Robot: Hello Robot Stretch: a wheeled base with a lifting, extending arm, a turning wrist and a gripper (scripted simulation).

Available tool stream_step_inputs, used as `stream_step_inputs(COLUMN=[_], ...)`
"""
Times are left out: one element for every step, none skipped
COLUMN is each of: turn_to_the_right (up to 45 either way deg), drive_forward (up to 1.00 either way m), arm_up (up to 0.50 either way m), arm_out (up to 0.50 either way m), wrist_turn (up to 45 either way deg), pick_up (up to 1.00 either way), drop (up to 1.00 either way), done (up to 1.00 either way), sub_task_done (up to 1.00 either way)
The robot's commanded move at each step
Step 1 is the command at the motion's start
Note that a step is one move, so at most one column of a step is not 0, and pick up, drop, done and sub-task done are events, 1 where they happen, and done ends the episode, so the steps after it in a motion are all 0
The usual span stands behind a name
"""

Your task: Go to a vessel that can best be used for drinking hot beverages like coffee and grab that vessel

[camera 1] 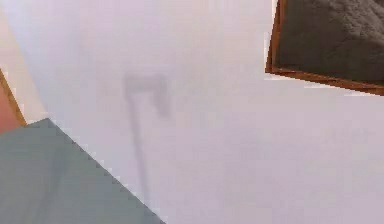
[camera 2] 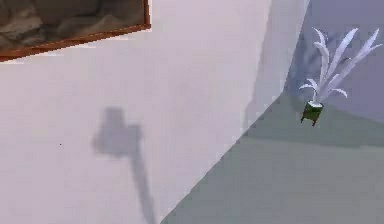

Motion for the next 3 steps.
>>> stream_step_inputs(turn_to_the_right=[-45.0,-6.0,0.0], drive_forward=[0.00,0.00,1.00], arm_up=[0.00,0.00,0.00], arm_out=[0.00,0.00,0.00], wrist_turn=[0.0,0.0,0.0], pick_up=[0.00,0.00,0.00], drop=[0.00,0.00,0.00], done=[0.00,0.00,0.00], sub_task_done=[0.00,0.00,0.00])
